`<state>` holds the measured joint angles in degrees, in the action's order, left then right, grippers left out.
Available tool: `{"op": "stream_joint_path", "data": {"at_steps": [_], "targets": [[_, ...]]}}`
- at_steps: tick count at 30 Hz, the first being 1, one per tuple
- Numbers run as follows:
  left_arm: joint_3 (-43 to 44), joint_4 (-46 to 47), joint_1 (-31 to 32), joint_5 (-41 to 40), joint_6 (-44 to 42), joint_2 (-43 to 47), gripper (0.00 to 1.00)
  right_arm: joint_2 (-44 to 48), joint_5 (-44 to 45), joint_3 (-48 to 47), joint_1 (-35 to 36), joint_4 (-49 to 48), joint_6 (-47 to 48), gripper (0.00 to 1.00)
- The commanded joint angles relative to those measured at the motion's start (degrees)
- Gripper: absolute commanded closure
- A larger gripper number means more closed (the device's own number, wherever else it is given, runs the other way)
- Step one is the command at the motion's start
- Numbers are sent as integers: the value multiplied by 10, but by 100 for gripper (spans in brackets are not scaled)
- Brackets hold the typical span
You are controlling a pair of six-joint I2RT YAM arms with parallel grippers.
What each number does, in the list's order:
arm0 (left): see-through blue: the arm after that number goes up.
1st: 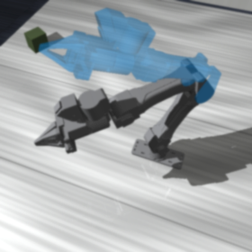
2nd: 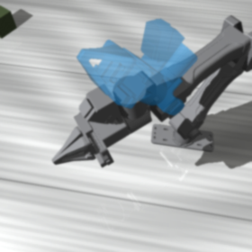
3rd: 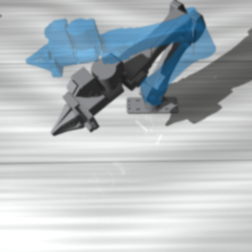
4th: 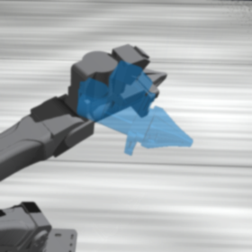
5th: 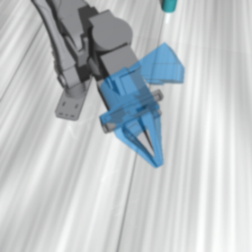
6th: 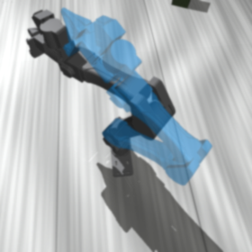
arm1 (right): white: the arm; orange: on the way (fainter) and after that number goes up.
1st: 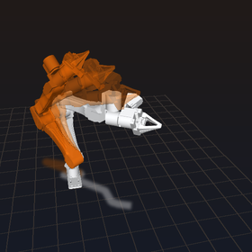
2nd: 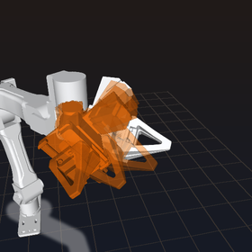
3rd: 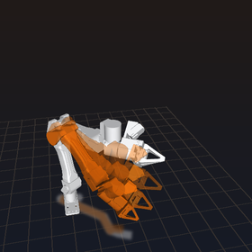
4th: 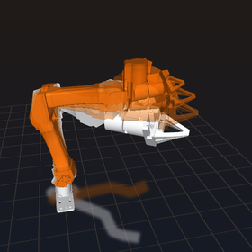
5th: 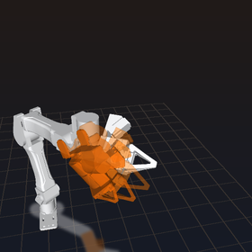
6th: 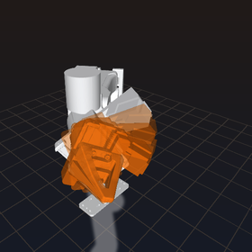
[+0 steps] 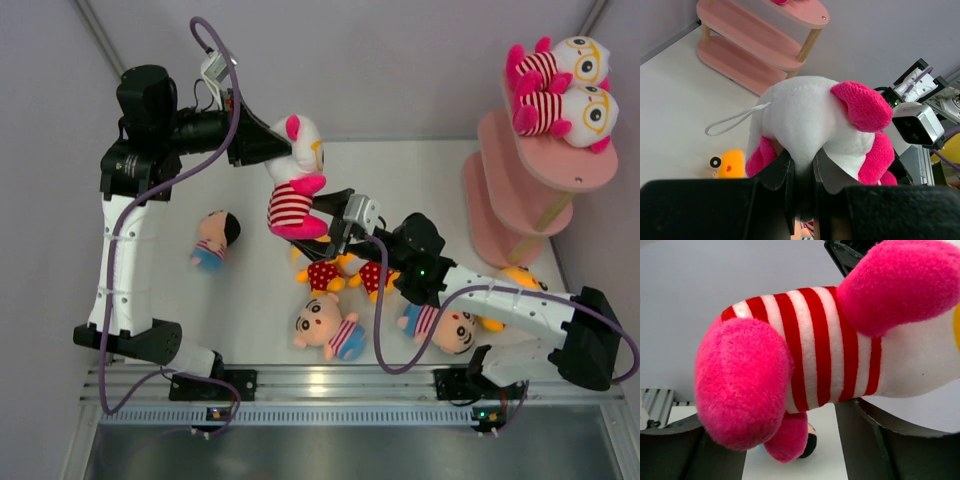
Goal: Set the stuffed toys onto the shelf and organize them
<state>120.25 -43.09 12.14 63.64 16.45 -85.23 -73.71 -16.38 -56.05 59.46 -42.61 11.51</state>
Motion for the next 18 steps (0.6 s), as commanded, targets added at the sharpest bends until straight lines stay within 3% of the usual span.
{"op": "stream_joint_path", "data": {"at_steps": [1,5,8,9,11,12,13,15,16,18], "targets": [[-3,43,3,-4,-2,15,100,29,-41,-19,10,-48,-25,39],[-3,51,3,-4,5,9,100,40,-61,-26,10,-17,-18,62],[-13,51,4,-15,2,9,100,55,-40,-55,9,48,-11,100],[-19,52,3,-28,-8,11,100,63,-26,-64,10,79,-8,100],[-46,53,3,-51,-21,22,37,95,35,-117,10,226,14,100],[-57,53,3,-64,-41,26,12,102,56,-149,9,298,25,100],[-66,52,3,-100,-54,37,2,96,112,-195,7,495,45,100],[-89,51,3,-161,-96,49,2,55,238,-361,5,660,37,100],[-95,43,3,-230,-112,59,2,37,357,-466,3,817,25,100],[-96,29,3,-319,-146,60,2,-16,457,-569,-1,954,0,100]]}}
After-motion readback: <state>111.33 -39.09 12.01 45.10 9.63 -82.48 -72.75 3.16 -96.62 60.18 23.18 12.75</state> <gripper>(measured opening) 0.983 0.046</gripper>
